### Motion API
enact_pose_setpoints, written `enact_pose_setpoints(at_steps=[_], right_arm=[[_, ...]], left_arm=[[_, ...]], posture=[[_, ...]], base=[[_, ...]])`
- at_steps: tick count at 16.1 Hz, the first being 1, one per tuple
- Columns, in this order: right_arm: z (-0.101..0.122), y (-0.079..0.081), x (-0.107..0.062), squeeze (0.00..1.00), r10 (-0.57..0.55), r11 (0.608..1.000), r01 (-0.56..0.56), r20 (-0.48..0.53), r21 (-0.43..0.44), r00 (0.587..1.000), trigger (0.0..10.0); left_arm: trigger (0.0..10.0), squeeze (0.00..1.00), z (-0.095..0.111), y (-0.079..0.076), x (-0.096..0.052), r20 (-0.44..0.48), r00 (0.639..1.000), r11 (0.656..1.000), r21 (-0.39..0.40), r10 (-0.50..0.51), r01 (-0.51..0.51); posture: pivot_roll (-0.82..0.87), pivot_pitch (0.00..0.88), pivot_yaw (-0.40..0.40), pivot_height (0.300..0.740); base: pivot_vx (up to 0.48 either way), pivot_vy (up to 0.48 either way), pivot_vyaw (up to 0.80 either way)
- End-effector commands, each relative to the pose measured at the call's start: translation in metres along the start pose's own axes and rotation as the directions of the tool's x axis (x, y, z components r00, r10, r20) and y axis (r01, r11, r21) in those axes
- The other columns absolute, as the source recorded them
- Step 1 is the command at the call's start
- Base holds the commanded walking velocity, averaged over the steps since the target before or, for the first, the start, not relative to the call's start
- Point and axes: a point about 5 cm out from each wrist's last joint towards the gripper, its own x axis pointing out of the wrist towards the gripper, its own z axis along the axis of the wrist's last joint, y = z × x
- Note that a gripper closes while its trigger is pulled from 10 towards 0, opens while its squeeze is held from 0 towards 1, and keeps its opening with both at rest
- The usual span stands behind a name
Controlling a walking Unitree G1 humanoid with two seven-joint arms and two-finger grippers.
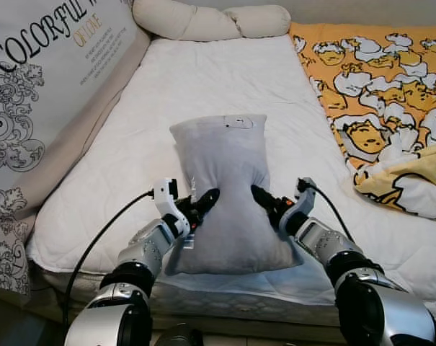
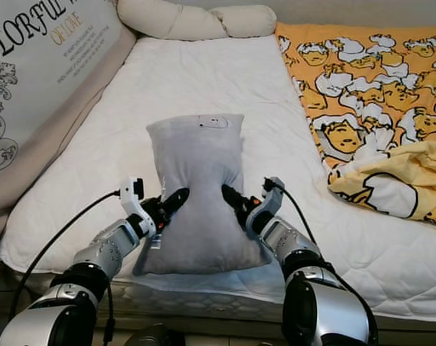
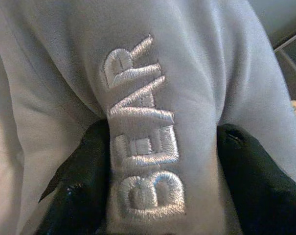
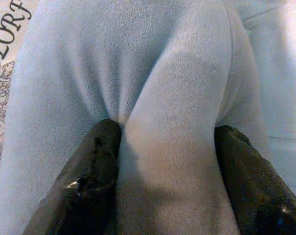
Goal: Clean up the room
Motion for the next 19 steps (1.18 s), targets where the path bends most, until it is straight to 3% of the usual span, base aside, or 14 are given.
enact_pose_setpoints(at_steps=[1,8,14,17,19], right_arm=[[-0.015,0.009,0.007,0.0,0.037,0.999,-0.037,-0.069,-0.006,0.997,0.0],[-0.008,0.014,0.011,0.0,0.049,0.998,-0.049,-0.019,-0.034,0.999,0.0],[0.019,0.035,0.013,0.0,0.182,0.983,-0.179,0.12,-0.04,0.976,0.0],[0.04,0.049,-0.004,0.0,0.264,0.965,-0.254,0.269,-0.071,0.926,0.0],[0.044,0.061,-0.014,0.0,0.298,0.954,-0.274,0.314,-0.119,0.901,0.0]], left_arm=[[0.0,0.0,-0.008,-0.009,0.007,-0.063,0.997,0.999,0.015,-0.033,0.034],[0.0,0.0,-0.002,-0.016,0.011,-0.075,0.995,0.994,0.073,-0.073,0.078],[0.0,0.0,0.031,-0.046,0.015,-0.038,0.982,0.956,0.223,-0.187,0.191],[0.0,0.0,0.058,-0.075,0.008,0.028,0.965,0.917,0.319,-0.26,0.238],[0.0,0.0,0.065,-0.078,-0.003,0.038,0.967,0.895,0.391,-0.25,0.216]], posture=[[-0.06,0.0,0.061,0.74],[-0.06,0.0,0.067,0.74],[-0.09,0.0,0.122,0.74],[-0.12,0.0,0.163,0.74],[-0.11,0.0,0.164,0.74]], base=[[0.0,0.0,0.0],[0.0,0.0,0.0],[0.0,0.0,0.0],[0.0,0.0,0.0],[0.0,0.0,0.0]])
